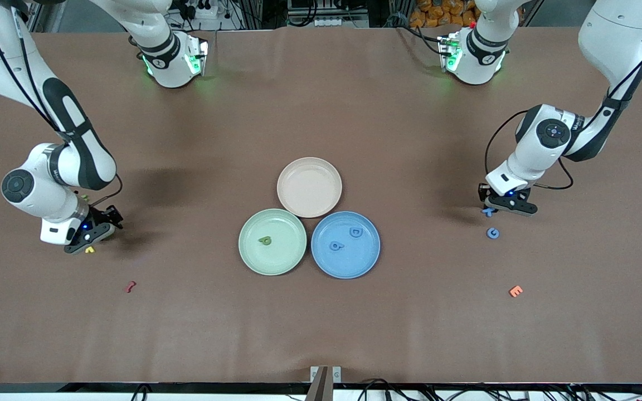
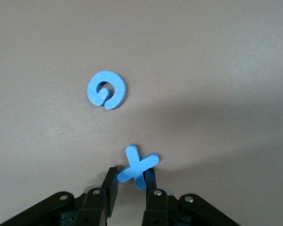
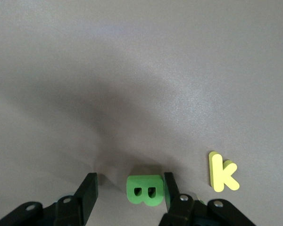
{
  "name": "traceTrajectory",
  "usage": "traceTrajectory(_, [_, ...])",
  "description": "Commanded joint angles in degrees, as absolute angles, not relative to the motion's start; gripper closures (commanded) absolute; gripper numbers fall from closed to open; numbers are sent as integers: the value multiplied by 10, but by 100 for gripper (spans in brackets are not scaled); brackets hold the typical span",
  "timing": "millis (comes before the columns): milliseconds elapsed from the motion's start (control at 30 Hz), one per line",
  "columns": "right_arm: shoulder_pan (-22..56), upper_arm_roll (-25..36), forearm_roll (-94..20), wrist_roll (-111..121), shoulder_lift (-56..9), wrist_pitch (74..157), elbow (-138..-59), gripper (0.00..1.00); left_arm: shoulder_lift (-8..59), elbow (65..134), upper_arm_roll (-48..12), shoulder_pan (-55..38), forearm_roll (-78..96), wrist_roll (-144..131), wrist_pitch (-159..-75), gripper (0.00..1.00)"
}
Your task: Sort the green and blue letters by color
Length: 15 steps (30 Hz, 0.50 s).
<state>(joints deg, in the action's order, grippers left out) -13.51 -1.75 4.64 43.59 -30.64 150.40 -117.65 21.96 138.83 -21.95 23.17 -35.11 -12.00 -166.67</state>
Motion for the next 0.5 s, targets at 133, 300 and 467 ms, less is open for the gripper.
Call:
traceTrajectory(133, [-148, -27, 35, 453, -316, 1510, -1170, 38, 228, 1358, -265, 234, -363, -216, -1670, 100])
traceTrajectory(300, [-148, -27, 35, 454, -317, 1510, -1170, 40, 228, 1337, -304, 232, -358, -289, -1665, 100])
traceTrajectory(467, [-149, -27, 35, 455, -317, 1510, -1170, 48, 232, 1317, -327, 203, -358, -382, -1662, 100])
